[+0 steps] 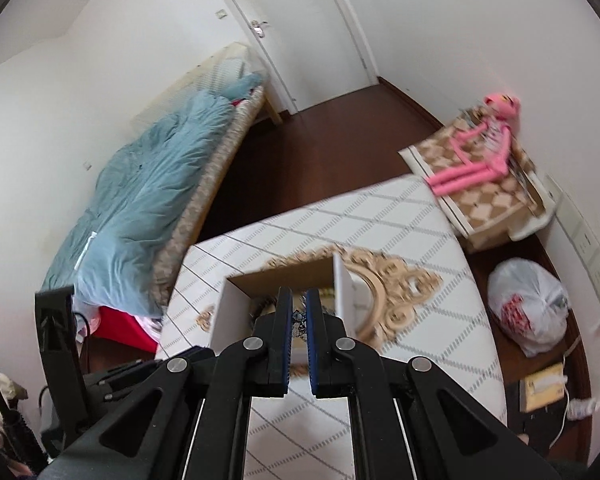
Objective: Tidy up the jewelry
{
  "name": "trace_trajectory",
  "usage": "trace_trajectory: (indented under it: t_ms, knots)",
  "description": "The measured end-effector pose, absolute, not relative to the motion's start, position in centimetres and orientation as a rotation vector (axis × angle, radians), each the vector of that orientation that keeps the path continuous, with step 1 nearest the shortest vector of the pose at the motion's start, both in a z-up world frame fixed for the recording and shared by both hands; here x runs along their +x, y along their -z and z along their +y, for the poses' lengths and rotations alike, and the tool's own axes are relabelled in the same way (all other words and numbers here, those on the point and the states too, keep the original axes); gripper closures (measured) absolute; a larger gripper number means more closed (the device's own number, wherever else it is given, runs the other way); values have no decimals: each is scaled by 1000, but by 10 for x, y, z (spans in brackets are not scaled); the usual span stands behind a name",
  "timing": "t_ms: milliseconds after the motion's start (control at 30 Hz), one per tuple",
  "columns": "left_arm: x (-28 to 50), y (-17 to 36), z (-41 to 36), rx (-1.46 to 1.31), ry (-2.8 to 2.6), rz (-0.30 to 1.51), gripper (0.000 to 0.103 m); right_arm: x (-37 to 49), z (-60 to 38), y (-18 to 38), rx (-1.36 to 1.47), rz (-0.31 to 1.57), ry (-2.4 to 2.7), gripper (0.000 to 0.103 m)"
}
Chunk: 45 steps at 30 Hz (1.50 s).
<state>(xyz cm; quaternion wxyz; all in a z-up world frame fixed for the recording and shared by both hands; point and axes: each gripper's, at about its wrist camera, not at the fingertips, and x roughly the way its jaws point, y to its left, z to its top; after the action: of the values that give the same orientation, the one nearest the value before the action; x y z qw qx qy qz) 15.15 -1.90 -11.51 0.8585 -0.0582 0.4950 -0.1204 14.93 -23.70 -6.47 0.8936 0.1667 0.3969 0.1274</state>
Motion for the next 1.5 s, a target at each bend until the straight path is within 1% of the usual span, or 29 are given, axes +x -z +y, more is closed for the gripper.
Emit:
trace_trajectory:
  t_ms: [133,333,533,567,633,767,967,1033,1100,1133,1167,1200,1233,1267,1300,1367,1400,1433,1467,1500]
  knots:
    - [186,113,-10,-133,261,1066,97,181,-216,65,311,853,-304,97]
    - [233,138,0,-151,270,1163,97,230,-190,93,289,959,-335,97]
    - [253,159,0,-164,281,1248,97,260,-184,117,290,1034,-337,97]
    - [256,162,1,-162,268,1264,95,265,-184,121,291,1047,-336,96]
    - [259,165,1,-151,238,1284,94,272,-182,127,283,1070,-339,96]
    - [263,164,3,-158,224,1294,94,283,-180,142,275,1131,-343,96]
    - [264,152,10,-122,148,1250,91,295,-175,151,226,1202,-324,95]
    - [262,147,14,-100,109,1231,81,298,-175,151,209,1212,-307,95]
    - [259,143,19,-93,75,1215,39,300,-177,149,186,1212,-283,95]
    - [256,141,22,-95,64,1203,33,299,-179,148,178,1213,-275,95]
    - [254,139,25,-96,51,1192,32,299,-179,146,171,1212,-266,93]
    - [251,139,27,-91,38,1188,32,298,-180,146,158,1215,-253,84]
    - [249,140,29,-92,30,1192,32,298,-181,145,152,1217,-246,78]
    - [247,141,30,-93,23,1196,32,296,-182,145,141,1220,-234,64]
    - [243,142,32,-91,12,1198,32,293,-184,144,130,1220,-220,58]
    - [236,142,33,-75,-13,1190,31,287,-183,143,99,1214,-196,53]
    - [233,143,33,-63,-27,1187,24,283,-182,143,80,1213,-183,45]
    - [230,144,33,-54,-40,1183,18,279,-181,143,62,1212,-169,38]
    - [226,144,33,-50,-46,1178,11,272,-181,145,48,1212,-153,24]
    - [222,145,32,-43,-50,1175,11,267,-181,147,40,1214,-143,17]
